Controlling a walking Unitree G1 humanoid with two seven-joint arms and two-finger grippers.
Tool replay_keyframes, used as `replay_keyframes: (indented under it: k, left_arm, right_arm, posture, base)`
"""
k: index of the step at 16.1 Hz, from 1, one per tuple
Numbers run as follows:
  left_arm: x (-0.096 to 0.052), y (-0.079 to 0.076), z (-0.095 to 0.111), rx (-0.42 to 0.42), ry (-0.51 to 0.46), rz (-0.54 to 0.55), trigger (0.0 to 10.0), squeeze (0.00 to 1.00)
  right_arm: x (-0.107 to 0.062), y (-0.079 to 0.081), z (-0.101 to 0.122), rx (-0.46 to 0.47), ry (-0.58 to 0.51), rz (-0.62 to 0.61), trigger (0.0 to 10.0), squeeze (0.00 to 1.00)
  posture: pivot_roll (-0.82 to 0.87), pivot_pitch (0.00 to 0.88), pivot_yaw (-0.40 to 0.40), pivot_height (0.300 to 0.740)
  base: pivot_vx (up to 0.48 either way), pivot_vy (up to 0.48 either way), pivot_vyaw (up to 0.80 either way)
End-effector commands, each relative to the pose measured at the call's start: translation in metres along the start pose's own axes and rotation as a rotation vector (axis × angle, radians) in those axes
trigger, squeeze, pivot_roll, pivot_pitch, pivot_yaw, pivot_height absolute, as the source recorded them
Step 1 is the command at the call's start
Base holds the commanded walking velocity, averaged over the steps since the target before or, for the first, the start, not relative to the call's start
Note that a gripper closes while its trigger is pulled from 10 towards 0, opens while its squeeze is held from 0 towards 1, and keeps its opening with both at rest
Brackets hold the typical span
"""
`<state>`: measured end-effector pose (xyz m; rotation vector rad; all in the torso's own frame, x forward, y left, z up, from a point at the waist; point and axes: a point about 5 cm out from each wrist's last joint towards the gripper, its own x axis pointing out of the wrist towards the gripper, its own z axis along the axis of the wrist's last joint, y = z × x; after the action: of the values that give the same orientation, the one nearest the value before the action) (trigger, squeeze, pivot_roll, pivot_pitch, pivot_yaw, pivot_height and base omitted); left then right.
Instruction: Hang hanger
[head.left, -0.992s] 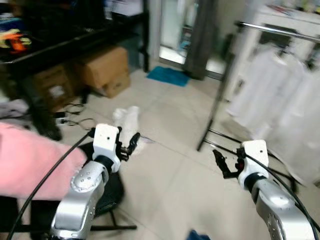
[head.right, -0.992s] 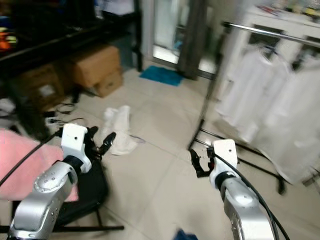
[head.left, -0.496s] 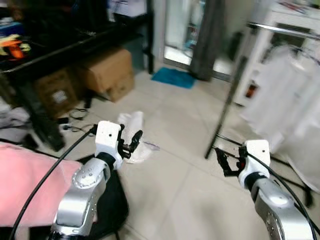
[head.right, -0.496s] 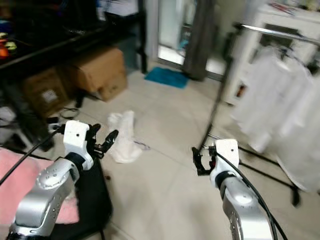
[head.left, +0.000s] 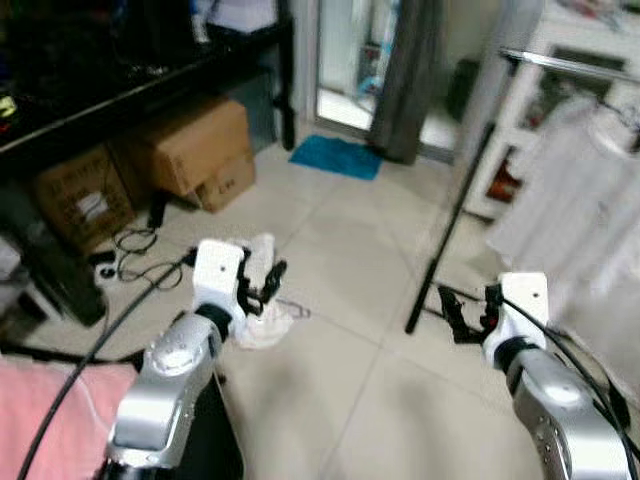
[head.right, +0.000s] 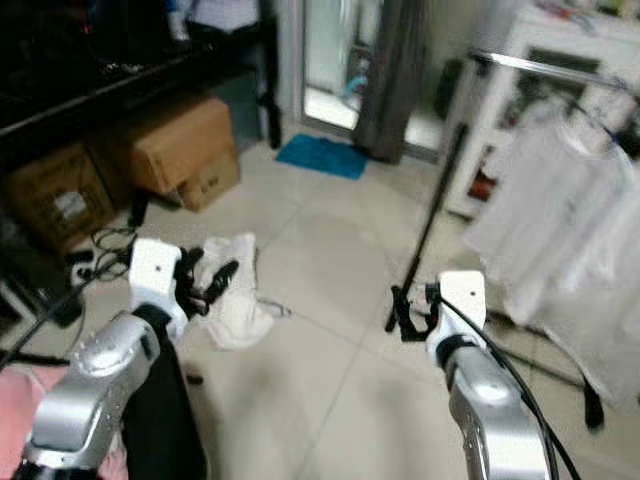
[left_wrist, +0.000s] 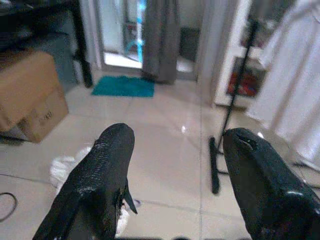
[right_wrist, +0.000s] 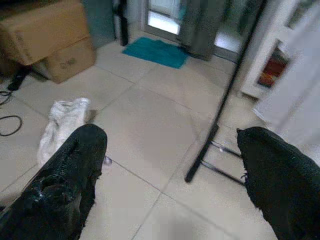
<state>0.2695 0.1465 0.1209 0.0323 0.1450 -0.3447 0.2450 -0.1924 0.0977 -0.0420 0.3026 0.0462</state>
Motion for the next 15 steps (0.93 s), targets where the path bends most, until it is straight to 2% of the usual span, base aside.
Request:
replay_keyframes:
  k: [1, 12, 15]
  left_arm:
    - [-0.0024, 0.0041, -0.0065, 0.004, 0.038, 0.016, 10.0, 0.00]
    - [-0.0018, 0.0109, -0.0074, 0.007, 0.045, 0.059, 10.0, 0.00]
    - [-0.0023, 0.0107, -0.0069, 0.018, 0.045, 0.059, 10.0, 0.00]
  right_arm:
    - [0.0007, 0.0035, 0.0015, -0.003, -0.011, 0.015, 10.0, 0.00]
    - [0.0013, 0.0042, 0.0007, -0.012, -0.006, 0.005, 10.0, 0.00]
    - [0.0009, 0.0060, 0.0014, -0.008, -0.008, 0.002, 10.0, 0.00]
  posture:
    - [0.00, 0.020, -0.021, 0.740]
    - [0.00, 0.022, -0.017, 0.740]
    - [0.01, 0.023, -0.021, 0.740]
  base:
    - [0.000, 0.000, 0.00]
    - [0.000, 0.000, 0.00]
    - [0.000, -0.459, 0.00]
